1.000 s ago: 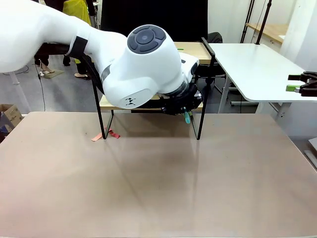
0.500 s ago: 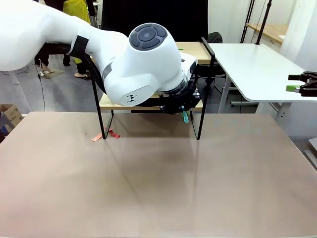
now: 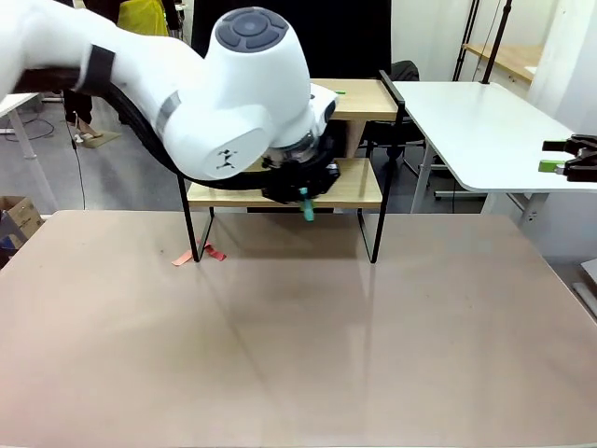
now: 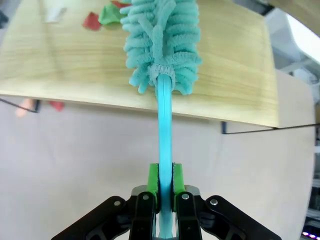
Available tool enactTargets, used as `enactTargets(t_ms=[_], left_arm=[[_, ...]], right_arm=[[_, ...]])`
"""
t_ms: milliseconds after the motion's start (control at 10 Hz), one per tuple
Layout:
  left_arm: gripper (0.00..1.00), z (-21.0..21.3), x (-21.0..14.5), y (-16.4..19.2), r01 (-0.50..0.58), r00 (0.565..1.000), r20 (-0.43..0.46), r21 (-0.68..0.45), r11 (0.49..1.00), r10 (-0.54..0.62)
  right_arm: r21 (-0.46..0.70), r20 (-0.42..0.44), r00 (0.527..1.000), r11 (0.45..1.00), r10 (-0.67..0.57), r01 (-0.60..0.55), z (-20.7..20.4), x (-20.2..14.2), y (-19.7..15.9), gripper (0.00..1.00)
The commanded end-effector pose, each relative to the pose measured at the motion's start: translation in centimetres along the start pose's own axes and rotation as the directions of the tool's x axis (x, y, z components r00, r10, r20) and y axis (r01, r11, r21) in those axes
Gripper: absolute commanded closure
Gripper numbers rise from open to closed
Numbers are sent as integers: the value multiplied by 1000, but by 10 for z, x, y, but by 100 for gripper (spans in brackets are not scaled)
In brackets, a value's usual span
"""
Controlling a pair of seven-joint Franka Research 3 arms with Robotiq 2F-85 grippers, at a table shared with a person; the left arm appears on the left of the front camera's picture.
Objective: Clean the shelf.
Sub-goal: Clean the specific section of the Shelf indicated by the human with the Duster.
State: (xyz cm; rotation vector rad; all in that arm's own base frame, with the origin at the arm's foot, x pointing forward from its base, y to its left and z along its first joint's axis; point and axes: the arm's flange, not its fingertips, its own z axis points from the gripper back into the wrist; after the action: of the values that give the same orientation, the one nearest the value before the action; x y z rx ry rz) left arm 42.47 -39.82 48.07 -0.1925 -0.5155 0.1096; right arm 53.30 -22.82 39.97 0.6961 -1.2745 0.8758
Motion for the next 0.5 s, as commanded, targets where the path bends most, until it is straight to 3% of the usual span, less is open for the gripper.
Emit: enactTargets(t_ms=[0, 400], left_arm=[[87, 18, 0, 19, 46, 999, 23, 130, 990, -50], [87, 42, 2, 58, 130, 987, 41, 336, 933, -152]], right_arm=[[-2, 2, 1000, 1000, 5, -5, -2, 3, 0, 0], [-2, 2, 1000, 1000, 5, -5, -2, 3, 0, 0]])
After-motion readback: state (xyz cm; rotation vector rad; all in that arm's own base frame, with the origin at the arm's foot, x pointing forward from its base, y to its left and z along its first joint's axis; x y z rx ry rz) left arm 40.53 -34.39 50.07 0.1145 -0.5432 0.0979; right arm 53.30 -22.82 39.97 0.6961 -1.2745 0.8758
